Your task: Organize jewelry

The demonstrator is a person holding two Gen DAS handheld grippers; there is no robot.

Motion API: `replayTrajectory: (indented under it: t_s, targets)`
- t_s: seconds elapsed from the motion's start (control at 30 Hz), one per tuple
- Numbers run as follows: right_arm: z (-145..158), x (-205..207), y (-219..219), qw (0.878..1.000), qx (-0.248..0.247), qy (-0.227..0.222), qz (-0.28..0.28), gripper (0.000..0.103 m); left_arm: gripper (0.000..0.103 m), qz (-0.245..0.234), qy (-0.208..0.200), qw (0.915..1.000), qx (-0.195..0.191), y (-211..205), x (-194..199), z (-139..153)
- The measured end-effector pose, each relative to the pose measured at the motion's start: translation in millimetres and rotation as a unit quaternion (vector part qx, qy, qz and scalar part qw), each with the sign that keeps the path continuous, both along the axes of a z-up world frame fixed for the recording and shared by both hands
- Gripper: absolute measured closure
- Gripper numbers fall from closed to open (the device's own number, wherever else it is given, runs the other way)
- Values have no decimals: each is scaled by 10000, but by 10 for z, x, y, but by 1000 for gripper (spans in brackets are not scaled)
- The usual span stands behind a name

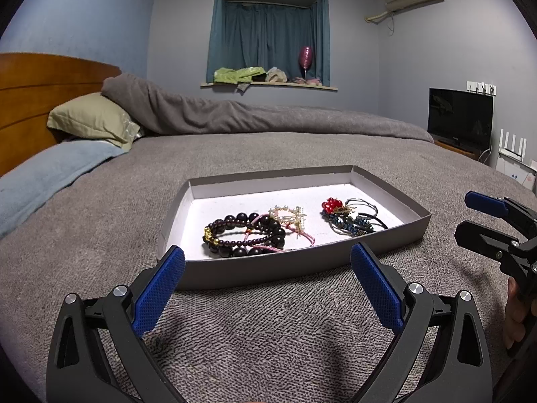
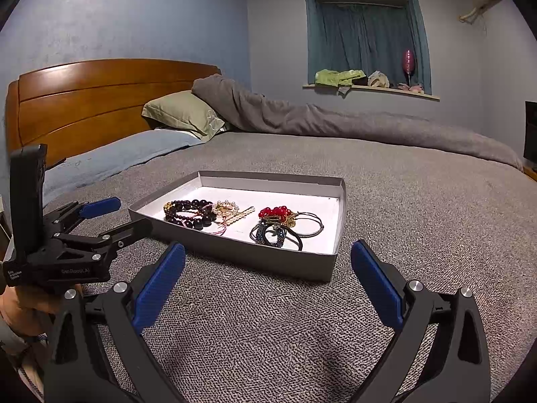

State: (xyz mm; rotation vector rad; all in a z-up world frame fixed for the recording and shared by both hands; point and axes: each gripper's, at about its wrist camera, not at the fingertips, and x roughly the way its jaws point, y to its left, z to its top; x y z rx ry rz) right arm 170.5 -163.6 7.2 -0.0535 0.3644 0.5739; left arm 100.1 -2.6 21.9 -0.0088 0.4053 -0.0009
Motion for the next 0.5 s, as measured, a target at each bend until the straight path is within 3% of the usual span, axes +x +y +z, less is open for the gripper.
replayTrajectory:
  t_s: [0.5]
  targets:
    - [-4,-1,-5,10000,-8,0,4,6,5,-3,10,10000,5,-3,10,-5]
